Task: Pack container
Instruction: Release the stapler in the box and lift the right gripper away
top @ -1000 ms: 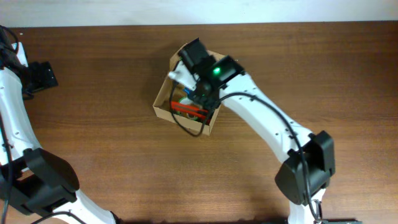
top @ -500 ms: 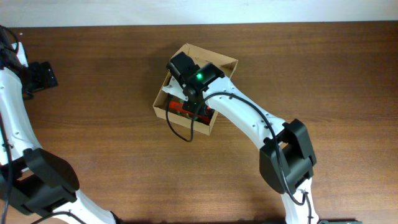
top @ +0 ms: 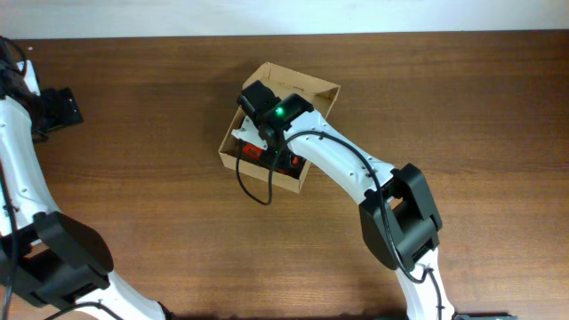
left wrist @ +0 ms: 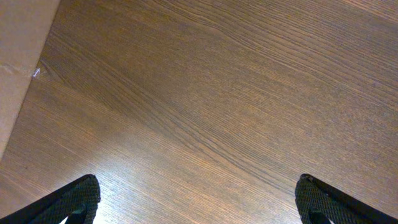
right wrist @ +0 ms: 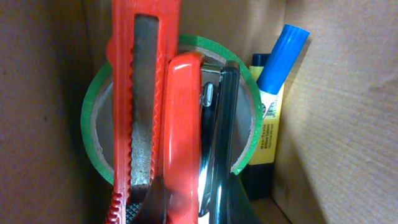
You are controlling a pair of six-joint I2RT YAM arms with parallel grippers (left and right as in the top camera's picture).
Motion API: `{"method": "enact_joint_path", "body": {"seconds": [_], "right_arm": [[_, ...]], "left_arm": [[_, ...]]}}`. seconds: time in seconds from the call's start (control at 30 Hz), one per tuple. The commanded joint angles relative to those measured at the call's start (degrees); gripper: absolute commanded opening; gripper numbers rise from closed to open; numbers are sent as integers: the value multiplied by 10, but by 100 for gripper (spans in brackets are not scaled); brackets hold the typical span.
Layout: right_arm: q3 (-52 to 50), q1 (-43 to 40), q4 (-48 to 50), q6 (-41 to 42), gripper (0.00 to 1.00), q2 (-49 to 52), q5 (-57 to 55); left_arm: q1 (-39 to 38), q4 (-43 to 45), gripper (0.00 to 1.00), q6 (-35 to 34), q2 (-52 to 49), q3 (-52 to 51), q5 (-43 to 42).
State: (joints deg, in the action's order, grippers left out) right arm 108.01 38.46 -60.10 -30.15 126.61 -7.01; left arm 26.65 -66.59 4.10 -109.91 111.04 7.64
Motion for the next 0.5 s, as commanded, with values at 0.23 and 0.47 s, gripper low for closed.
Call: {"method": "enact_joint_path", "body": {"seconds": [0.23,0.47], "right_arm": [[13,1,-2,11,17,5,10],[13,1,7,37,33,3,3]], "left_arm": [[0,0,100,9,4,-5,-4],[0,0,100,9,4,-5,-4]]}}
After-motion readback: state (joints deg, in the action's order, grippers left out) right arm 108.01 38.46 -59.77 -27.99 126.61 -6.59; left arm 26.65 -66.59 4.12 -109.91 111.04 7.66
